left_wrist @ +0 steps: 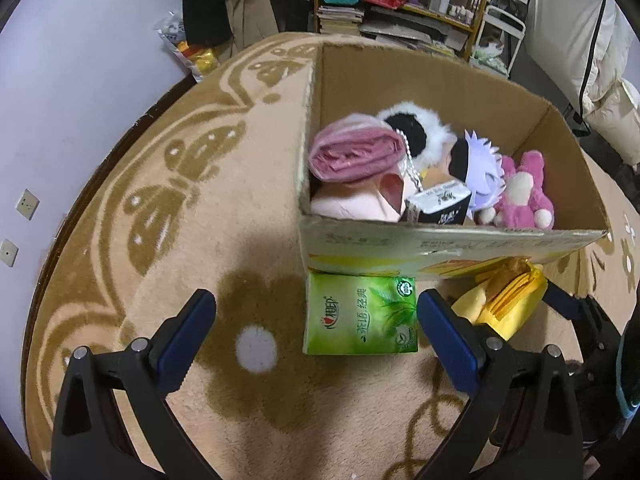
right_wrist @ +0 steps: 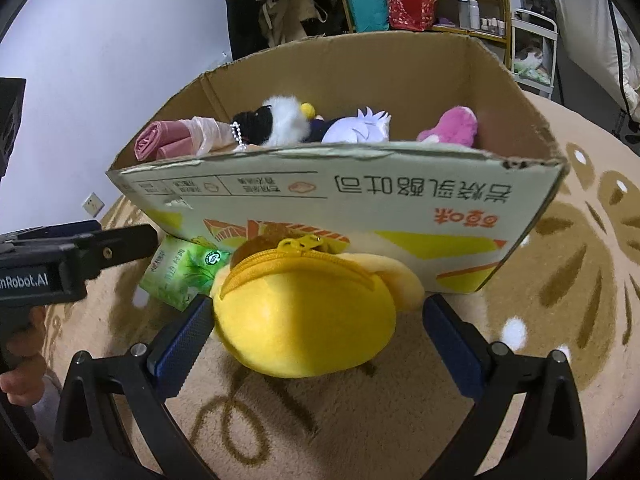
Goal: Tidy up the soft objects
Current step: 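Move left tool to the green tissue pack while right tool approaches the yellow plush pouch, then close left tool on the green tissue pack while right tool grasps the yellow pouch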
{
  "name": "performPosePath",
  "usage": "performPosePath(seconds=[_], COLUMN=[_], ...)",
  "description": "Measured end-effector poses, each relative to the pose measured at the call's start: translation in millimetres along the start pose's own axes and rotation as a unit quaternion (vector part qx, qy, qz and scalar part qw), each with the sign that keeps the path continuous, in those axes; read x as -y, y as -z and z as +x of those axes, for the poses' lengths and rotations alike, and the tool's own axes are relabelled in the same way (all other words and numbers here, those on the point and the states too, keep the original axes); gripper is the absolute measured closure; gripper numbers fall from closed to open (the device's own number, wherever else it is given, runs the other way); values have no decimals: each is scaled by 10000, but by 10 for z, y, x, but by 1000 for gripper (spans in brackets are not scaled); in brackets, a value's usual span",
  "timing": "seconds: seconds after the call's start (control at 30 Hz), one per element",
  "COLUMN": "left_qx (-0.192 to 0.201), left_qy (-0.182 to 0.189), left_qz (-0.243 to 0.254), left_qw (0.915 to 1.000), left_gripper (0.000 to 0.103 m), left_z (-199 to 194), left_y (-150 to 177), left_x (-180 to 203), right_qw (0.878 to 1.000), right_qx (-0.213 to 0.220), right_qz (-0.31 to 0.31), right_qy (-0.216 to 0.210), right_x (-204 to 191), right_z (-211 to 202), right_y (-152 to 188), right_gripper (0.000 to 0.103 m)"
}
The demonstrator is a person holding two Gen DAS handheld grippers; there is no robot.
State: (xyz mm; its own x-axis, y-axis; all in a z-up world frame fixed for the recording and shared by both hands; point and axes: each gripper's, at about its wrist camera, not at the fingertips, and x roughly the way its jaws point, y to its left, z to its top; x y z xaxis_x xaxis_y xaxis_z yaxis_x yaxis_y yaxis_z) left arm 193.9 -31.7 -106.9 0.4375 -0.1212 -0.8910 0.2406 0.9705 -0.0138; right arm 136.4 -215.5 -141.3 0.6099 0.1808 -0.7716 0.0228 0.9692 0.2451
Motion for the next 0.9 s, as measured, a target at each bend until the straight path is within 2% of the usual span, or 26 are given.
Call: performPosePath(seconds=[0.6, 0.83, 0.9], left_qx=[-400, -579, -634], left_qy=[-27, 256, 198], left_qz=[200, 96, 135], left_qw=[9990, 9979, 9977], left_gripper=[3, 3, 3], left_z=[361, 505, 576], left_y=[50, 47, 63], left_x=[111, 118, 108], right_qw=[9997, 9995, 9994], right_qx=[-140, -218, -239], right_qz=[-82, -160, -191], right_qy=[-166, -179, -180], right_x=[63, 31, 25], right_z=[167, 241, 257], right_y=[-5, 42, 45], right_gripper=[0, 0, 0])
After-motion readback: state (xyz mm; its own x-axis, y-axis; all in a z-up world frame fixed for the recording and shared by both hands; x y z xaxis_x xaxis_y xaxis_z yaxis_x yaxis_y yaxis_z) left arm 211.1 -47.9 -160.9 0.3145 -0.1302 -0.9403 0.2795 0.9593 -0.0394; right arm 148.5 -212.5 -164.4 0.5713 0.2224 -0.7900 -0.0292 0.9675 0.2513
